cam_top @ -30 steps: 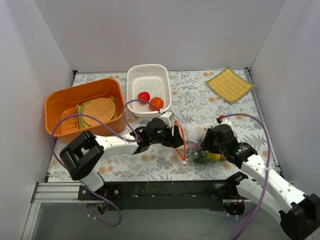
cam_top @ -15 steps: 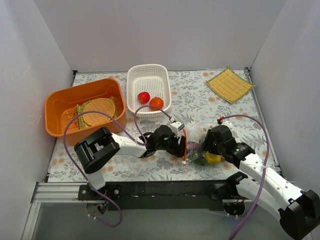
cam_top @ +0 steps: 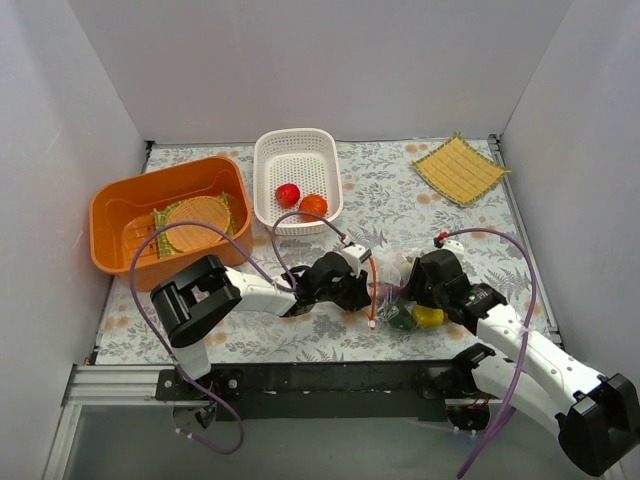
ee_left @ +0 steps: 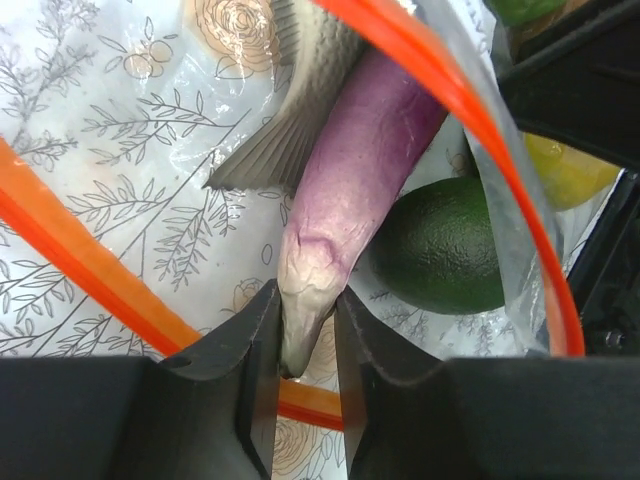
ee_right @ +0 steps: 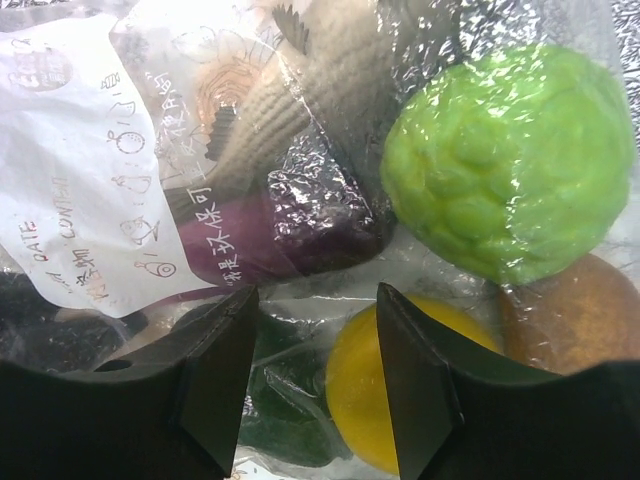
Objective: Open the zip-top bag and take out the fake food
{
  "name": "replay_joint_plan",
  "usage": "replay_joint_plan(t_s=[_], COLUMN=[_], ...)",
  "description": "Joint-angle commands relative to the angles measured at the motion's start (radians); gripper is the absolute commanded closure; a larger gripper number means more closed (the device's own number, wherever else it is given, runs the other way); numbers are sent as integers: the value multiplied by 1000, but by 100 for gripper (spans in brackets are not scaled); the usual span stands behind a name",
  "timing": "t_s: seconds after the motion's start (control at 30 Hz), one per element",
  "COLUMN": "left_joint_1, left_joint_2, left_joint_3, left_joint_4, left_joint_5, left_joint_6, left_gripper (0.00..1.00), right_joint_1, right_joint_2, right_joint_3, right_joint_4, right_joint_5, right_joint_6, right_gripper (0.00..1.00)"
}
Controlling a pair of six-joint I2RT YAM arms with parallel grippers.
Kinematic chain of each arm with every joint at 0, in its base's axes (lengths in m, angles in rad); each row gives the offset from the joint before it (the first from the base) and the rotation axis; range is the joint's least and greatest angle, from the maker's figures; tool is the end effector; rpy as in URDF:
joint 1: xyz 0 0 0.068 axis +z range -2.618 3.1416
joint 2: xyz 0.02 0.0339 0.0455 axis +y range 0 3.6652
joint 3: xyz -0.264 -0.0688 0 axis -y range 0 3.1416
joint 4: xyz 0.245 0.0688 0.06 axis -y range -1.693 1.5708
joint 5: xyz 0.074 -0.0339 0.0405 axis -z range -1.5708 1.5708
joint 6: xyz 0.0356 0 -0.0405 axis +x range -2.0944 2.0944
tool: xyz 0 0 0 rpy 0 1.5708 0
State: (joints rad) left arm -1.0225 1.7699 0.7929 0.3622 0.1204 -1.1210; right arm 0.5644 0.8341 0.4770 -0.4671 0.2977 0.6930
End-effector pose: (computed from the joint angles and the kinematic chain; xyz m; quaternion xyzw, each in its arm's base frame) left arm 0.1779 -0.2995 0.1397 -0.0160 0.8866 -0.4287 0.1728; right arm 0.1463 0.0803 0.2003 0.1131 0.9155 0.1004 0.3729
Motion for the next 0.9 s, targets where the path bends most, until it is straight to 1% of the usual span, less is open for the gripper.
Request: replay_joint_plan(t_s=[0.0,0.1,0.2,0.23,0.3,0.4,0.47,0.5,0.6,0.77,0.8,0.87], left_joint_1=[-4,-4,-4,-4,-4,-4,-4,-4,-4,-4,-4,-4], left_joint_2=[-84,-119,-150,-162,-199,-228,-257,-271,-329,-461,-481,-532], left_joint_3=[28,20,37,37,31,31,29,20,-3,-35,-38,-37], left_joint_4=[-75,-89,-163,-195,-219,-298,-357,-414,-492,-630,-691,-759], left_joint_5=[-56,-83,-108,-137,-166,-209,-232,-257,-291,-340,-350,-370], left_joint_6=[23,9,0,-8,-22,-37,-56,-62,-97,-190,-203,-244], left_gripper=[89,94,99,100,100,100,100,100,100,100,100,100], right_joint_1=[3,3,3,3,3,2,2,0,-1,-4,-6,-6], right_joint_2=[13,31,52,59,71,88,95,97,100,111,112,123], right_joint_3=[52,75,100,104,114,121,126,126,127,130,129,130], right_joint_4=[-4,7,12,18,30,41,45,48,54,65,70,81], right_joint_5=[60,67,75,75,70,63,60,60,57,52,47,38], right_joint_6=[-24,-33,-44,-49,-52,-56,-58,-59,-64,-75,-78,-79], right_gripper=[39,35,32,31,30,30,29,29,29,29,29,29])
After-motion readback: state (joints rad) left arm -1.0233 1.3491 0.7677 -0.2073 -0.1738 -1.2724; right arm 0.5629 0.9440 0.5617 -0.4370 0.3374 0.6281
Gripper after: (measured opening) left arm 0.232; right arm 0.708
